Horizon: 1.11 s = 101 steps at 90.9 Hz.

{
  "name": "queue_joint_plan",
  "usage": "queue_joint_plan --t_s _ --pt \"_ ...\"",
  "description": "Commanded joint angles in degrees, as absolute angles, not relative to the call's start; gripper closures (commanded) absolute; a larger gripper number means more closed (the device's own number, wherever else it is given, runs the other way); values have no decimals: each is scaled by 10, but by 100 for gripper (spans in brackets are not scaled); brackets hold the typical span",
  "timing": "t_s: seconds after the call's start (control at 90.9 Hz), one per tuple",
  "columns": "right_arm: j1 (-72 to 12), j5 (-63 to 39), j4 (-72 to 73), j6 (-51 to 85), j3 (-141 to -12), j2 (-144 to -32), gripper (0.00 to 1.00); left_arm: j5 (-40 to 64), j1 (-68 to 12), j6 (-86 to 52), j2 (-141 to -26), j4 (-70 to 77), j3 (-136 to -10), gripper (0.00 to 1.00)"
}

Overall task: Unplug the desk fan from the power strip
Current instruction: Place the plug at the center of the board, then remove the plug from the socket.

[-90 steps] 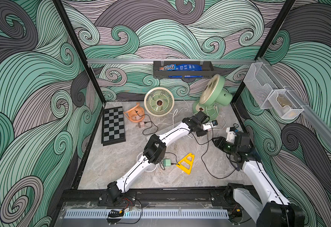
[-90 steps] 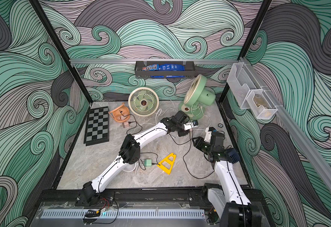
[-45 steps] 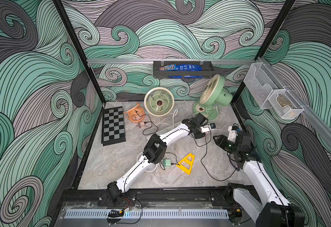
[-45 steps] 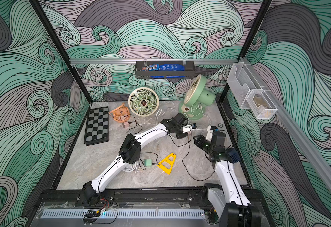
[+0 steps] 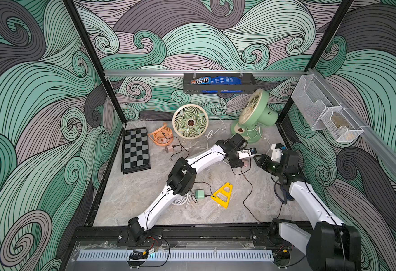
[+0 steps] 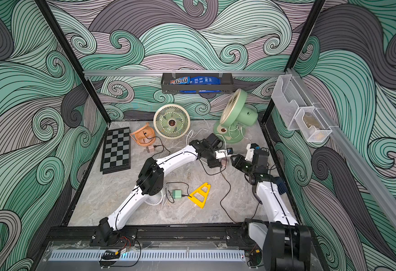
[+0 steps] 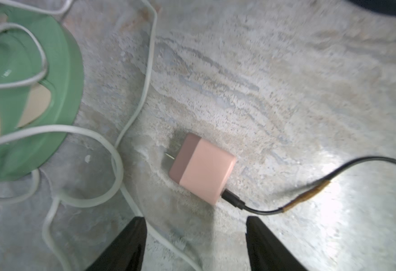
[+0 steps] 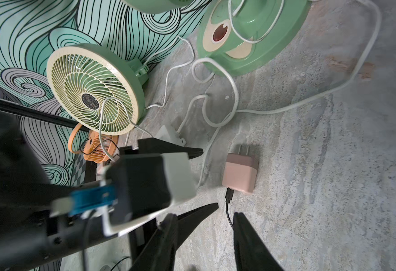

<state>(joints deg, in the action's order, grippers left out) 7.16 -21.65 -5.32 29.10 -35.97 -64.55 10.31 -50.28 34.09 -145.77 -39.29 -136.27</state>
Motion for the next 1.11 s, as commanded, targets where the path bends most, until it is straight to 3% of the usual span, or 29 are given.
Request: queue_joint_plan --t_s 0.0,0.242,0.539,0.847,1.101 --pt "71 -255 -37 273 -391 -682 57 161 -487 338 -1399 -435 -1367 30" --pt "20 -273 -28 249 -431 -754 58 261 -433 273 -1341 -496 -1356 32" --pt "-58 -304 55 256 -437 -826 61 313 -343 228 -1228 -467 -1215 32" --pt "-128 -323 152 284 -453 -919 71 296 -259 229 -1158 -422 -1070 36" --pt "-173 -307 208 301 -471 -979 82 257 -249 256 -1163 -353 -987 34"
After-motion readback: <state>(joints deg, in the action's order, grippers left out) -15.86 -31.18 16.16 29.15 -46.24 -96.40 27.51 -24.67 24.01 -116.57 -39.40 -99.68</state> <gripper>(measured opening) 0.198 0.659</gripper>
